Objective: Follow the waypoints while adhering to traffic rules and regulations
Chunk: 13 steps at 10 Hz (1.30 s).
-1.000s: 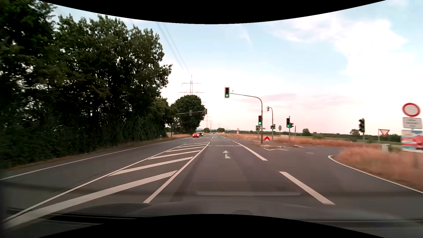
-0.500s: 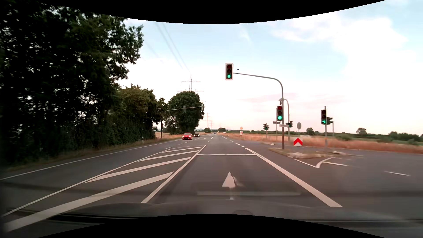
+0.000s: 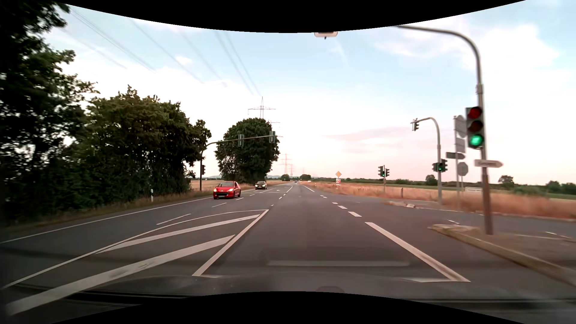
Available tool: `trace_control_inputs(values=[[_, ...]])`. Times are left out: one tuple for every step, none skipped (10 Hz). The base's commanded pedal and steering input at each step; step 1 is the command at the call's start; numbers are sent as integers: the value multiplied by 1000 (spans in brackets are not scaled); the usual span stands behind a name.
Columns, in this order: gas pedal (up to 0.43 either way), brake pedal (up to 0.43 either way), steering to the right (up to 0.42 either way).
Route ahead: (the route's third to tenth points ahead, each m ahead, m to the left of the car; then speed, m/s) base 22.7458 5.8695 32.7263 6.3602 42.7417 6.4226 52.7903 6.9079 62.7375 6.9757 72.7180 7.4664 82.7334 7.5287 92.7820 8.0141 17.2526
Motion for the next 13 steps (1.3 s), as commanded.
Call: trace_control_inputs(values=[[79, 0, -9], [79, 0, -9], [79, 0, -8], [79, 0, -8], [79, 0, -6], [79, 0, -6], [79, 0, -5], [79, 0, -5], [79, 0, -5], [79, 0, -5], [79, 0, -5], [79, 0, -5], [79, 0, -4]])
